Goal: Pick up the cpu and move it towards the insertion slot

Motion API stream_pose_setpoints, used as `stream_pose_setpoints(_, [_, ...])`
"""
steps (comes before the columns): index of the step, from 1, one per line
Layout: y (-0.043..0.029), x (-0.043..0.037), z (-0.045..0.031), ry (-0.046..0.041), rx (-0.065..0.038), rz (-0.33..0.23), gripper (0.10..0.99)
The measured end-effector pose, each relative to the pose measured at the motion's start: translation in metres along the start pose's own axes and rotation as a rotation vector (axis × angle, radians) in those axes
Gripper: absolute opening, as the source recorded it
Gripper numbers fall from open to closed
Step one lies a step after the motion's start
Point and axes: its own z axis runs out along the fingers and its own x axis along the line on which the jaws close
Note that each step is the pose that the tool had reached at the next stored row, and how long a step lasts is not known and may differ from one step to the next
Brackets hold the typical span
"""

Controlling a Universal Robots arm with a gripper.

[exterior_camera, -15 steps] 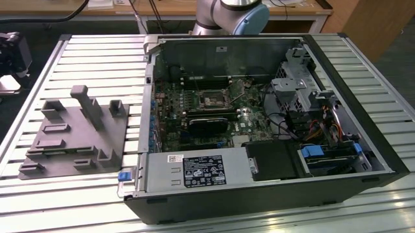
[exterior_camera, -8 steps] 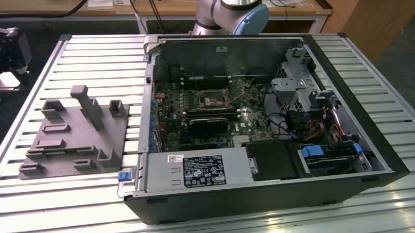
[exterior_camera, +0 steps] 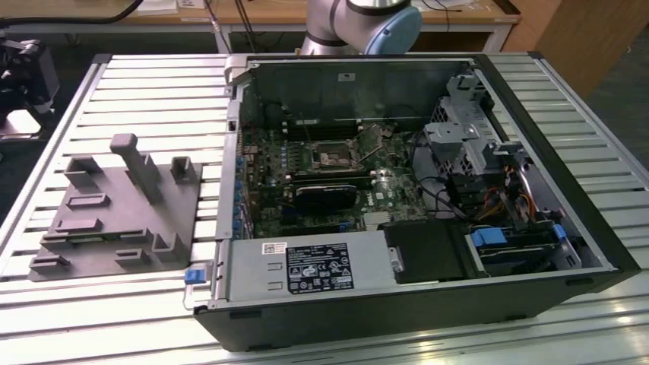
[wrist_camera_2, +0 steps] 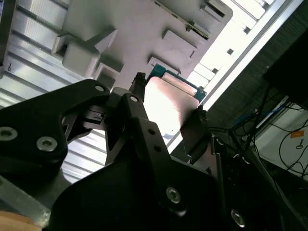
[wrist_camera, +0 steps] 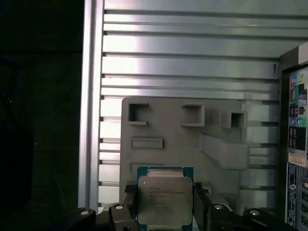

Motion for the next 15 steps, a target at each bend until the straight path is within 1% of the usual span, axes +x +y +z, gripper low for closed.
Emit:
stream_pose_setpoints(3, [-0.0001, -0.0082, 0.0000, 0.0001, 0.000, 0.000, 0.545])
stream_pose_setpoints(9, [-0.0003, -0.0283, -0.0001, 0.0001, 0.000, 0.000, 0.545])
stream_pose_setpoints(15, [-0.0006, -0.0466, -0.0005, 0.0001, 0.000, 0.000, 0.545])
